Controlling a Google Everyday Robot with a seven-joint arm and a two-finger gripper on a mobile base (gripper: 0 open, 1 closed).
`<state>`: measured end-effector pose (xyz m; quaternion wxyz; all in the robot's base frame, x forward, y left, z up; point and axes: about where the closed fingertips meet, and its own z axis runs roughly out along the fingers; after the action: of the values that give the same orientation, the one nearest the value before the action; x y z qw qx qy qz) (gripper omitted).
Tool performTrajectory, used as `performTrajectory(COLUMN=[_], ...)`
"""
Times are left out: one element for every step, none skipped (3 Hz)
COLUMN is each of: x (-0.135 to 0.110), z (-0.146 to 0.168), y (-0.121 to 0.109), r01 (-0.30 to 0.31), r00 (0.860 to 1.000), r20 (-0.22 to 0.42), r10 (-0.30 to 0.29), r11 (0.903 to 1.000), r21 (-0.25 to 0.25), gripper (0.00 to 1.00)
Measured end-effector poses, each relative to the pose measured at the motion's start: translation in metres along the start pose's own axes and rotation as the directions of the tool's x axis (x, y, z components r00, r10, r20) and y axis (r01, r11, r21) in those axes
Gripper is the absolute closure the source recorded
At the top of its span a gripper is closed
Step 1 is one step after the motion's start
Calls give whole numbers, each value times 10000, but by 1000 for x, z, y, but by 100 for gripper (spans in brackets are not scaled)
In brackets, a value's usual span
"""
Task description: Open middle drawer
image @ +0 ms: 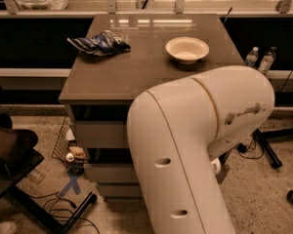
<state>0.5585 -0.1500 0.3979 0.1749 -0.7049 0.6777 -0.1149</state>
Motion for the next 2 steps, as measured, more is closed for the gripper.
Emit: performTrajectory(x=[17, 49], z=[-12, -42], y=[13, 32], r01=[-396, -1187], r00=[9991, 9910], r20=[-157, -614], r10=[394, 1186], r11=[9992, 9929], r21=[-103, 22], gripper=[41, 64])
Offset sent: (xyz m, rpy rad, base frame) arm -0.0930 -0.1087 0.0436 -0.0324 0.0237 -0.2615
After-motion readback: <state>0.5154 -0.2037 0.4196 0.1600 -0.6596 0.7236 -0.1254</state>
